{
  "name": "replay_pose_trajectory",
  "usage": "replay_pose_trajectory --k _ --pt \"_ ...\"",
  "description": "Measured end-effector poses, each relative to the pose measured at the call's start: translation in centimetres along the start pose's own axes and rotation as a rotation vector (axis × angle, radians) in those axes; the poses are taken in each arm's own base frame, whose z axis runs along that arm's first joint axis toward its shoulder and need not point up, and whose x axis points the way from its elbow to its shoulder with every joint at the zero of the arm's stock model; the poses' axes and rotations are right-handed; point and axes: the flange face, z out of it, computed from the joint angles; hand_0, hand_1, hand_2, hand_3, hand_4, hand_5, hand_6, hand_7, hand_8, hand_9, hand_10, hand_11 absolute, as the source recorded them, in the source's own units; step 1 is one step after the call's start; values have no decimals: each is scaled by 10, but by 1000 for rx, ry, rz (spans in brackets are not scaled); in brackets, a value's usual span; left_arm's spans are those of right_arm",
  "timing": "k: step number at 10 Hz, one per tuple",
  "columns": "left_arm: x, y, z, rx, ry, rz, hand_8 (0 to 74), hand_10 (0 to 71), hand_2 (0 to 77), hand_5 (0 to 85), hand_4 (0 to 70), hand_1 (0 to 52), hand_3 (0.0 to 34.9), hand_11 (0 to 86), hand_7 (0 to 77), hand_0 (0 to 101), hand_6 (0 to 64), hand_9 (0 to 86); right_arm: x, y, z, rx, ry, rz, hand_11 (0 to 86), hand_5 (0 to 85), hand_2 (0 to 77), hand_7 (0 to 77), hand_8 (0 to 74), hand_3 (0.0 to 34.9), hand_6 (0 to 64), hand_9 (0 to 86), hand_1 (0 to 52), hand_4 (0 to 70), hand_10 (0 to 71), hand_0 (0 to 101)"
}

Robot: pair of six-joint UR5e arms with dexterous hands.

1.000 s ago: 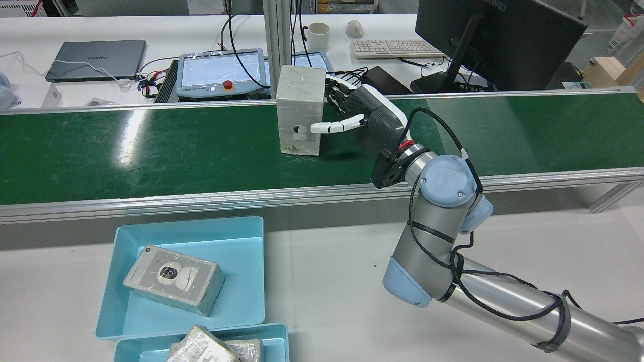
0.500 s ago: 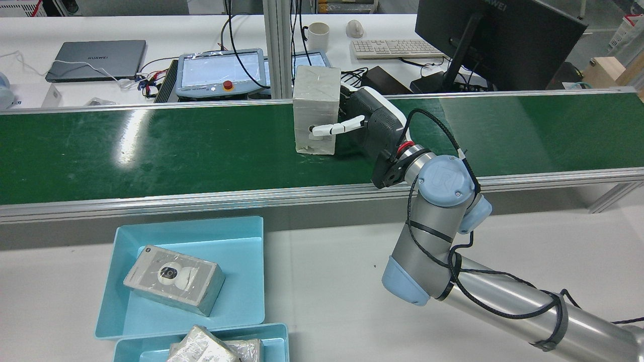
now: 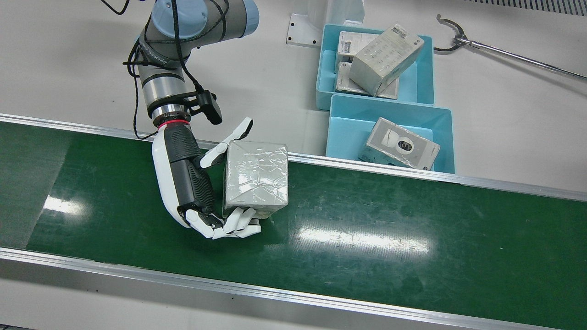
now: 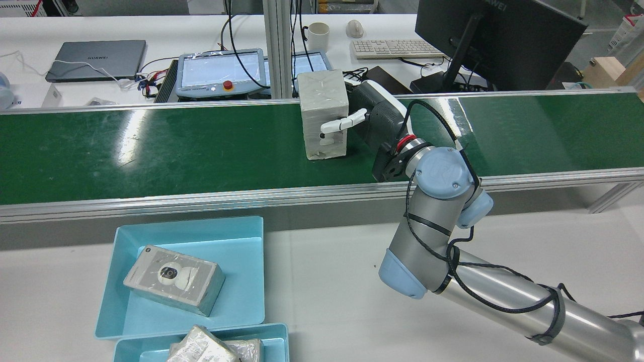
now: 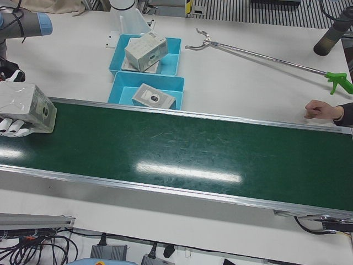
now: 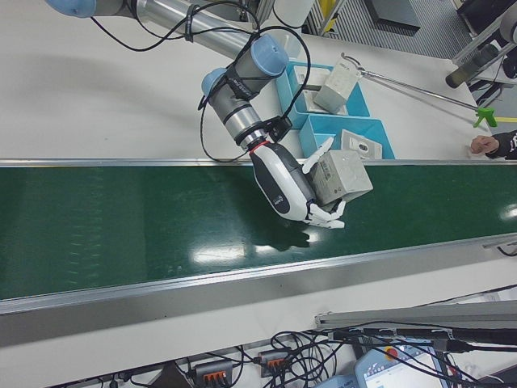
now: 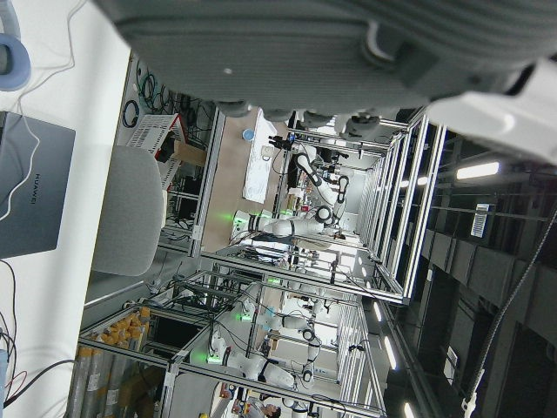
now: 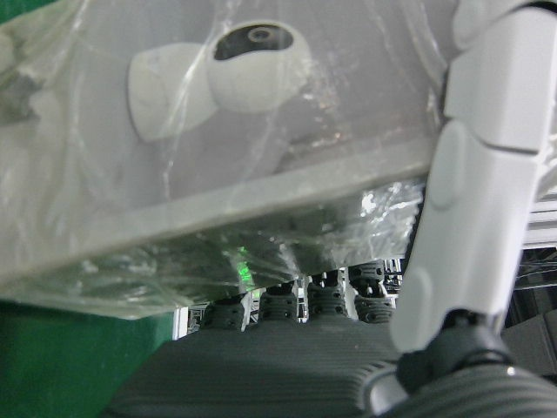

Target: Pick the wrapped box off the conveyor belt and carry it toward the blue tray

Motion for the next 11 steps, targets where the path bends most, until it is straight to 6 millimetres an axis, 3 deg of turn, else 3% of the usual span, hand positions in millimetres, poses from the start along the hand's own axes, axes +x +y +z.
replay_pose_trajectory --k 1,2,3,4,5,6,7,8,9,10,11 --pt "0 0 0 0 0 0 5 5 5 11 0 0 0 5 5 0 5 5 1 16 3 -21 5 9 322 671 0 436 464 0 393 273 0 224 425 456" --pt "0 0 0 0 0 0 5 5 5 11 0 0 0 5 5 0 5 5 2 35 8 -49 11 21 382 671 0 436 529 0 393 349 0 224 491 456" --pt "0 0 0 0 0 0 5 5 11 11 0 0 0 5 5 0 5 5 4 55 13 -78 16 34 420 698 0 518 622 0 420 442 0 235 535 458" --pt "0 0 0 0 0 0 5 5 5 11 0 0 0 5 5 0 5 5 11 74 17 -106 27 47 475 698 0 518 622 0 420 442 0 235 589 458" --pt "0 0 0 0 0 0 5 5 11 11 0 0 0 5 5 0 0 5 21 94 21 -134 44 58 704 698 0 654 682 0 447 567 0 262 660 451" --pt "0 0 0 0 0 0 5 5 11 11 0 0 0 5 5 0 0 5 34 110 23 -156 62 65 704 698 0 654 682 0 447 567 0 262 660 451" --pt "0 0 0 0 0 0 5 5 11 11 0 0 0 5 5 0 5 5 50 127 25 -178 82 68 731 704 0 687 687 0 447 649 0 278 649 451" --pt "0 0 0 0 0 0 5 5 5 11 0 0 0 5 5 0 5 5 67 143 27 -196 101 72 758 780 0 774 731 0 567 796 0 278 633 453" --pt "0 0 0 0 0 0 5 5 5 11 0 0 0 5 5 0 5 5 87 160 28 -212 124 81 758 780 0 774 731 0 567 796 0 278 633 453" --pt "0 0 0 0 0 0 5 5 5 11 0 0 0 5 5 0 5 5 107 175 30 -224 147 90 638 698 256 671 698 0 611 687 87 436 676 451" --pt "0 0 0 0 0 0 5 5 5 11 0 0 0 5 5 0 5 5 126 186 31 -231 177 97 714 698 344 698 698 0 611 693 44 540 698 458"
